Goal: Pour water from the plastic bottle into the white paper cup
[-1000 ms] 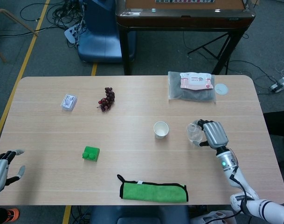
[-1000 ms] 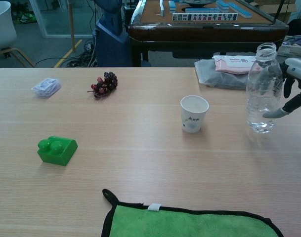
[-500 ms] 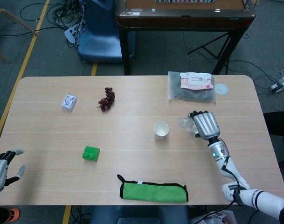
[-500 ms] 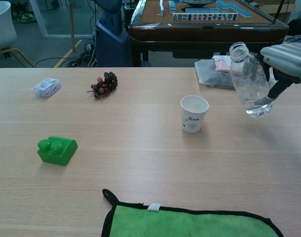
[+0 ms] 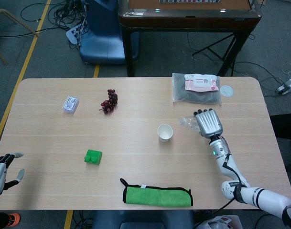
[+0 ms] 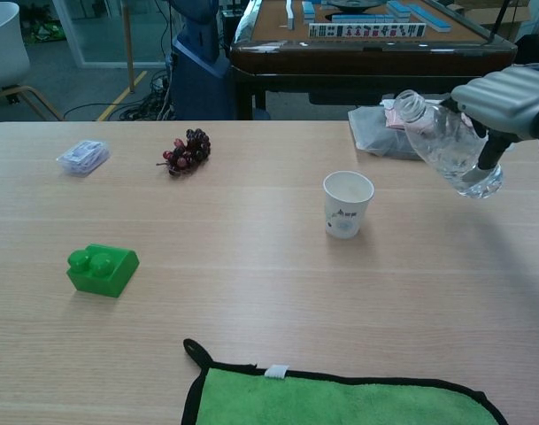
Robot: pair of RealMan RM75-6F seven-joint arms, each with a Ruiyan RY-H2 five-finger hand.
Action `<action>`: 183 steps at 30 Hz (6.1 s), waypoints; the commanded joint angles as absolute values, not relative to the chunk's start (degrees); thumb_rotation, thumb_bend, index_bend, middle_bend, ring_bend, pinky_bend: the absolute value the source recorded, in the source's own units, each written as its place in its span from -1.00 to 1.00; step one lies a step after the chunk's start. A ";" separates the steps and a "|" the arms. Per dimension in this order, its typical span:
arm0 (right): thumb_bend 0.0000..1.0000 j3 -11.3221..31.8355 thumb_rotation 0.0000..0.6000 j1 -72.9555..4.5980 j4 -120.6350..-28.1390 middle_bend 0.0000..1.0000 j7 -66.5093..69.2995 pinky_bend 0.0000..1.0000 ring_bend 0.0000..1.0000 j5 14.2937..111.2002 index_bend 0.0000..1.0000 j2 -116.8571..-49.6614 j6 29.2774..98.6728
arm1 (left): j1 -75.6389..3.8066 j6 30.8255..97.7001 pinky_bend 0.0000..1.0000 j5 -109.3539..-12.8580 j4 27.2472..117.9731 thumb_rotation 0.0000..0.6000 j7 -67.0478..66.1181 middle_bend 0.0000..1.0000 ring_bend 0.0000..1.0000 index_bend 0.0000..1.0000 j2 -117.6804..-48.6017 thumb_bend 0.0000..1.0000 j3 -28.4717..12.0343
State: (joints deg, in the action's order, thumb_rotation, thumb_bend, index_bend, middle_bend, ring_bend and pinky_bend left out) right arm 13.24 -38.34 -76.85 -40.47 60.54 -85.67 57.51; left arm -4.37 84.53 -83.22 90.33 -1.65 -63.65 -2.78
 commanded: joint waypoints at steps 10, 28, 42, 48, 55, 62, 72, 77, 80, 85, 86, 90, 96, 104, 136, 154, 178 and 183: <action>-0.23 10.82 1.00 -40.68 -78.21 0.18 -52.74 0.08 0.00 52.04 0.13 -85.07 58.52 | -4.37 84.40 0.10 -83.05 90.54 1.00 -2.00 -0.30 -0.23 -0.36 -63.61 -0.35 -2.81; -0.23 7.36 1.00 -44.82 -80.61 0.19 -66.76 0.08 0.01 47.96 0.14 -85.23 62.53 | -4.55 83.32 0.10 -82.15 90.82 1.00 -1.45 -0.30 -0.23 -0.36 -63.23 -0.35 -2.90; -0.23 4.93 1.00 -47.47 -82.70 0.19 -76.86 0.08 0.01 43.62 0.14 -85.13 65.82 | -4.31 84.28 0.10 -82.16 90.70 1.00 -1.21 -0.30 -0.23 -0.36 -63.39 -0.35 -3.31; -0.23 4.64 1.00 -48.21 -83.58 0.19 -78.85 0.08 0.01 42.65 0.14 -84.83 67.20 | -4.29 84.25 0.10 -81.92 90.68 1.00 -1.18 -0.30 -0.23 -0.36 -63.37 -0.35 -3.42; -0.23 3.76 1.00 -49.38 -84.28 0.19 -81.71 0.08 0.01 42.52 0.14 -84.45 68.30 | -4.22 84.45 0.10 -81.99 90.76 1.00 -1.13 -0.30 -0.23 -0.36 -63.30 -0.35 -3.47; -0.23 3.13 1.00 -50.15 -84.45 0.19 -82.97 0.08 0.01 42.61 0.14 -84.48 68.86 | -4.13 84.64 0.10 -81.94 90.78 1.00 -0.79 -0.30 -0.23 -0.36 -63.13 -0.35 -3.59; -0.23 2.60 1.00 -50.92 -84.07 0.19 -84.25 0.08 0.01 41.97 0.14 -85.16 69.22 | -4.10 84.60 0.10 -81.85 90.96 1.00 -0.77 -0.30 -0.23 -0.36 -63.01 -0.35 -3.62; -0.23 2.45 1.00 -51.15 -83.88 0.19 -84.78 0.08 0.01 41.48 0.14 -85.26 69.56 | -4.04 84.75 0.10 -81.83 90.97 1.00 -0.66 -0.30 -0.23 -0.36 -62.94 -0.35 -3.70; -0.23 2.00 1.00 -51.40 -83.63 0.19 -85.62 0.08 0.01 41.72 0.14 -85.27 69.86 | -4.03 84.81 0.10 -81.83 90.97 1.00 -0.60 -0.30 -0.23 -0.36 -62.90 -0.35 -3.76; -0.23 1.89 1.00 -51.58 -83.68 0.20 -85.77 0.08 0.01 41.62 0.14 -85.38 69.99 | -4.07 84.69 0.10 -81.77 90.93 1.00 -0.73 -0.30 -0.23 -0.36 -62.95 -0.35 -3.74; -0.23 1.86 1.00 -51.61 -83.64 0.20 -85.78 0.08 0.01 41.62 0.14 -85.40 69.98 | -4.07 84.70 0.10 -81.78 90.95 1.00 -0.70 -0.30 -0.23 -0.36 -62.94 -0.35 -3.75; -0.23 1.56 1.00 -51.75 -83.04 0.20 -85.64 0.08 0.01 42.33 0.14 -85.65 70.03 | -4.03 84.77 0.10 -81.81 90.97 1.00 -0.66 -0.30 -0.23 -0.36 -62.91 -0.35 -3.75; -0.23 1.52 1.00 -52.12 -82.66 0.20 -86.17 0.07 0.01 42.71 0.14 -85.99 70.20 | -4.01 84.81 0.10 -81.74 90.90 1.00 -0.71 -0.30 -0.23 -0.36 -62.91 -0.35 -3.81; -0.23 1.37 1.00 -52.28 -82.48 0.20 -86.88 0.07 0.01 42.91 0.14 -86.42 70.70 | -3.93 84.98 0.10 -81.69 90.90 1.00 -0.77 -0.30 -0.23 -0.36 -62.89 -0.35 -3.87; -0.23 4.90 1.00 -46.71 -76.61 0.19 -58.28 0.08 0.00 48.58 0.14 -89.84 63.55 | -3.88 84.74 0.10 -80.99 90.77 1.00 -1.41 -0.30 -0.23 -0.36 -63.07 -0.35 -4.06; -0.23 6.45 1.00 -36.92 -70.79 0.18 -9.91 0.09 0.00 68.31 0.14 -90.60 64.34 | -3.98 84.65 0.10 -81.15 90.87 1.00 -2.13 -0.30 -0.24 -0.36 -63.26 -0.35 -3.98; -0.26 6.34 1.00 -33.09 -49.67 0.08 30.37 0.09 -0.08 79.59 0.14 -99.37 63.51 | -4.12 84.13 0.10 -81.22 91.01 1.00 -2.42 -0.30 -0.24 -0.36 -63.35 -0.35 -3.68; -0.28 6.00 1.00 -33.54 -47.83 0.02 34.56 0.09 -0.12 80.92 0.09 -100.32 62.10 | -4.05 84.25 0.10 -81.27 91.19 1.00 -2.27 -0.30 -0.24 -0.36 -63.22 -0.35 -3.67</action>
State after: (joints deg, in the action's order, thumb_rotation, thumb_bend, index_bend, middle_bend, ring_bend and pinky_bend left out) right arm 6.20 -33.36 -48.42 33.71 80.32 -99.90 62.56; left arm -4.06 84.23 -81.26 91.17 -2.29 -63.24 -3.67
